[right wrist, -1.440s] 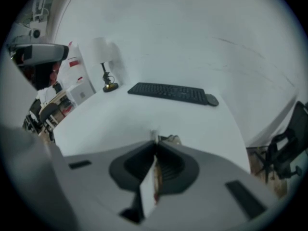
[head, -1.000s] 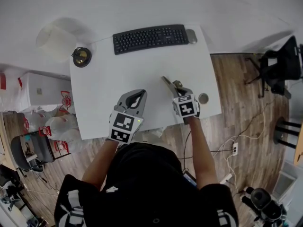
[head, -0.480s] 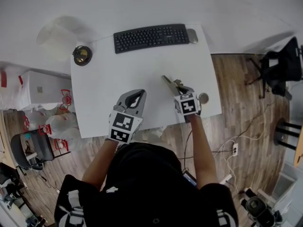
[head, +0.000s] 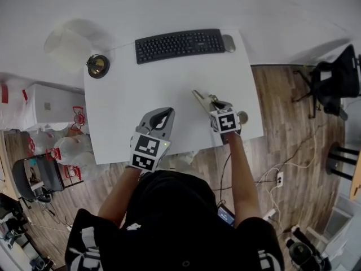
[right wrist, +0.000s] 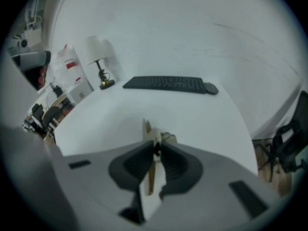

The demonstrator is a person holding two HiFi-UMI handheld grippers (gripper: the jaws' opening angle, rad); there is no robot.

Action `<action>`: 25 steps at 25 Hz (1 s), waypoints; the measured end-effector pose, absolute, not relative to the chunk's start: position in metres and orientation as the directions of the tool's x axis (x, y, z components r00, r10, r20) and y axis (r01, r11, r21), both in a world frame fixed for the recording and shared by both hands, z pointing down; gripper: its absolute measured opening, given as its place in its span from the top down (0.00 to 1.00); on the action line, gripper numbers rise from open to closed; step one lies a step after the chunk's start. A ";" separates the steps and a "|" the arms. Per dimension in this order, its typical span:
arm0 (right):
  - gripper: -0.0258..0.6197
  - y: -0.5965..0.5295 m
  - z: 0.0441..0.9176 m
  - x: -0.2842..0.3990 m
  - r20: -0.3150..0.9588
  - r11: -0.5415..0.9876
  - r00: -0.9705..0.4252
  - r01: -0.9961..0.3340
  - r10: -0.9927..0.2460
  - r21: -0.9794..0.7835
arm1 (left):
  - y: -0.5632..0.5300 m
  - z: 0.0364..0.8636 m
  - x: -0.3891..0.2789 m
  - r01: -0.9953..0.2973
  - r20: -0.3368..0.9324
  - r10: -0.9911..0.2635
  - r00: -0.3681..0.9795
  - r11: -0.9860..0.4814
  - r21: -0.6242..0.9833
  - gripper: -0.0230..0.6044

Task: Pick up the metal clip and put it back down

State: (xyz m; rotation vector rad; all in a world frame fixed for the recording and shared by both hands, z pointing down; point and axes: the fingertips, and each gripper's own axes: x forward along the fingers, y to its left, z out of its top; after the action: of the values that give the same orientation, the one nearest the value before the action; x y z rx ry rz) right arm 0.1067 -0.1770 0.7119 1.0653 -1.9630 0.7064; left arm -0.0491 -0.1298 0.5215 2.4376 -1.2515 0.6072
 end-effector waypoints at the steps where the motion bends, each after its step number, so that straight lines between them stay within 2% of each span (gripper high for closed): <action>1: 0.88 -0.176 0.713 0.107 0.837 0.492 -0.346 -0.864 -0.425 -0.107 | -0.129 0.522 -0.048 -0.824 0.513 -0.681 0.523 -0.559 0.098 0.93; 18: 0.78 -0.172 0.731 0.118 0.868 0.460 -0.320 -0.880 -0.381 -0.122 | -0.130 0.526 -0.052 -0.833 0.524 -0.683 0.510 -0.544 0.101 0.93; 25: 0.78 -0.174 0.729 0.123 0.867 0.448 -0.314 -0.886 -0.387 -0.121 | -0.131 0.528 -0.051 -0.832 0.520 -0.684 0.512 -0.546 0.101 0.93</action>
State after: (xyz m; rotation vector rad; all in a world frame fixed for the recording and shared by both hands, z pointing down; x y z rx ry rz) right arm 0.1228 -0.1740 0.7289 1.0733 -1.8923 0.7815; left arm -0.0509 -0.1311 0.5277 2.4200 -1.2625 0.6116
